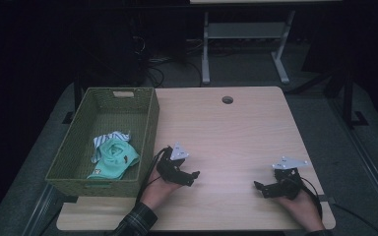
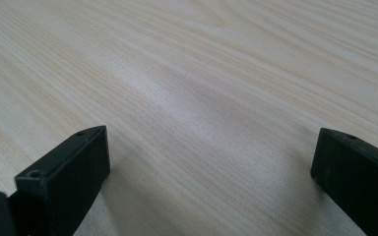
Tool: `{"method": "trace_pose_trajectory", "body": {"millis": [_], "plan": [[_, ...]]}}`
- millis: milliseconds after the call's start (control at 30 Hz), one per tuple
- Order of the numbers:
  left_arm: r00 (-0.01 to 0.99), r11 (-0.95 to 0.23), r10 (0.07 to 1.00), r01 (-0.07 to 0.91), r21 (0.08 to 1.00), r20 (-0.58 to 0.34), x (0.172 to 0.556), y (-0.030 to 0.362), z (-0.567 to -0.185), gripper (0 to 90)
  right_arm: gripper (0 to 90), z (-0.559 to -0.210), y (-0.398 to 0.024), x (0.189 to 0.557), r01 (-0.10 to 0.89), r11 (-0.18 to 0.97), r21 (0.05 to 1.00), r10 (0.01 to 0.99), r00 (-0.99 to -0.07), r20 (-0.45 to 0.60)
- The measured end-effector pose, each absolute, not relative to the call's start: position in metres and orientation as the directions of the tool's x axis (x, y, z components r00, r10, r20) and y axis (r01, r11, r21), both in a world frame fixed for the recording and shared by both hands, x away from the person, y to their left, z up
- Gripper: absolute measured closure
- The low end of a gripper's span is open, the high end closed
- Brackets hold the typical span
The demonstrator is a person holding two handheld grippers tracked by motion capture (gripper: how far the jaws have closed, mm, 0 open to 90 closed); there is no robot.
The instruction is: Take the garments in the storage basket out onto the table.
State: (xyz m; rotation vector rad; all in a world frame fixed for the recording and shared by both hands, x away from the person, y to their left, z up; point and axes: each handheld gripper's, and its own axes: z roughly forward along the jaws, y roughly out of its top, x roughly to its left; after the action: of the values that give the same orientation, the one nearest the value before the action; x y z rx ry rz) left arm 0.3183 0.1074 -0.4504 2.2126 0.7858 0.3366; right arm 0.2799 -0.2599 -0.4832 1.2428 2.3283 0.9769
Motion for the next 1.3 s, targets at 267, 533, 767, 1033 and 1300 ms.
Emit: {"method": "trace_pose_trajectory", "body": {"millis": [267,533,767,1033,1300], "plan": [[0.781,-0.528,0.624,0.425,0.735,-0.004,0.318,0.107,-0.446,12.0,1.0,-0.483,-0.260,0.280,0.600,0.385,0.701,0.824,-0.566,0.032],[0.777,-0.521,0.630,0.424,0.741,-0.001,0.319,0.109,-0.442,12.1,1.1,-0.483,-0.260,0.280,0.600,0.386,0.701,0.824,-0.566,0.032],[0.774,-0.515,0.634,0.421,0.747,0.000,0.319,0.111,-0.439,12.0,1.0,-0.483,-0.260,0.280,0.601,0.386,0.701,0.824,-0.566,0.032],[0.777,-0.512,0.630,0.414,0.753,0.001,0.319,0.110,-0.434,12.0,1.0,-0.483,-0.260,0.280,0.601,0.385,0.701,0.824,-0.566,0.032],[0.780,-0.513,0.625,0.409,0.754,0.002,0.319,0.110,-0.432,12.1,1.0,-0.483,-0.260,0.280,0.600,0.385,0.701,0.824,-0.566,0.032]]}}
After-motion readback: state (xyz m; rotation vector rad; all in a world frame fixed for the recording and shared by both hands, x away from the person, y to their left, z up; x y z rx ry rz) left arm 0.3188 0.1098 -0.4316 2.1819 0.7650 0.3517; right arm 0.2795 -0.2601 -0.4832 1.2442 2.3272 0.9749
